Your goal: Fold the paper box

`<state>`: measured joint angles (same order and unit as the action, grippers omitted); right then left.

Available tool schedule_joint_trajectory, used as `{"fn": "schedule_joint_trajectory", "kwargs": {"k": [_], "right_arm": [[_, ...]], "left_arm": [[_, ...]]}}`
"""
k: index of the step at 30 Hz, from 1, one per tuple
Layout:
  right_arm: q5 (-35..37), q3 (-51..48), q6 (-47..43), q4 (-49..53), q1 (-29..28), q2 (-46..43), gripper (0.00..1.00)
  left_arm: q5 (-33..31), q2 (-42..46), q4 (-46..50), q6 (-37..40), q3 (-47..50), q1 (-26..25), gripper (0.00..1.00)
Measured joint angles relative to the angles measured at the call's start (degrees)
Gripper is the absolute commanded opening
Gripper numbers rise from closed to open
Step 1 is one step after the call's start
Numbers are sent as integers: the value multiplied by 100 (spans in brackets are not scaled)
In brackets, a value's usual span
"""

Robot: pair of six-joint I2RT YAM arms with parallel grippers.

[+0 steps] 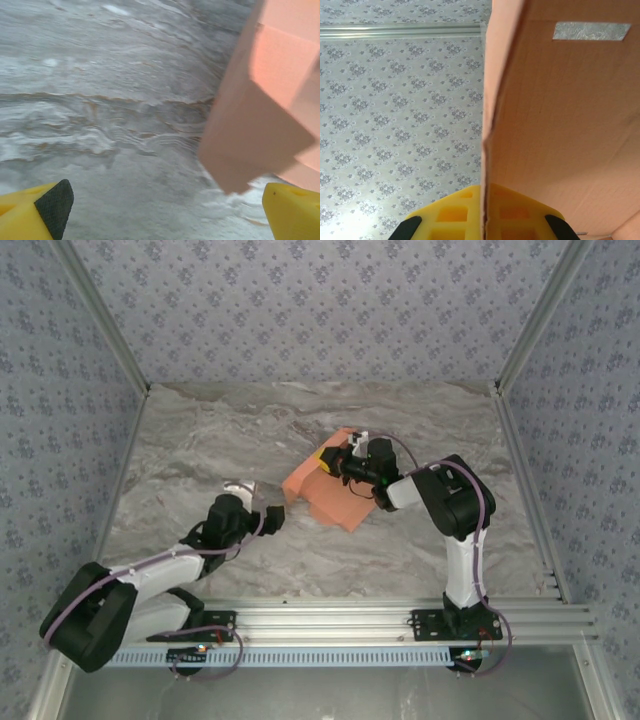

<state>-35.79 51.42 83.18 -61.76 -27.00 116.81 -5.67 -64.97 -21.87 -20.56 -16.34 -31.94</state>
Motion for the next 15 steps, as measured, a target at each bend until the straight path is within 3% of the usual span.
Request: {"fn": "schedule_joint_trajectory", "kwargs": {"k": [3,8,15], "right_arm": [[-20,-2,20,-9,13,0,0],[-59,-2,42,-20,15,0,0],[-68,-2,103,-22,13,4,0]], "left_arm": [[-520,-11,225,-13,-142,7,99],[-855,-374,229,11,-153,4,99],[-33,-935,-483,101,-208,-7,99]]}}
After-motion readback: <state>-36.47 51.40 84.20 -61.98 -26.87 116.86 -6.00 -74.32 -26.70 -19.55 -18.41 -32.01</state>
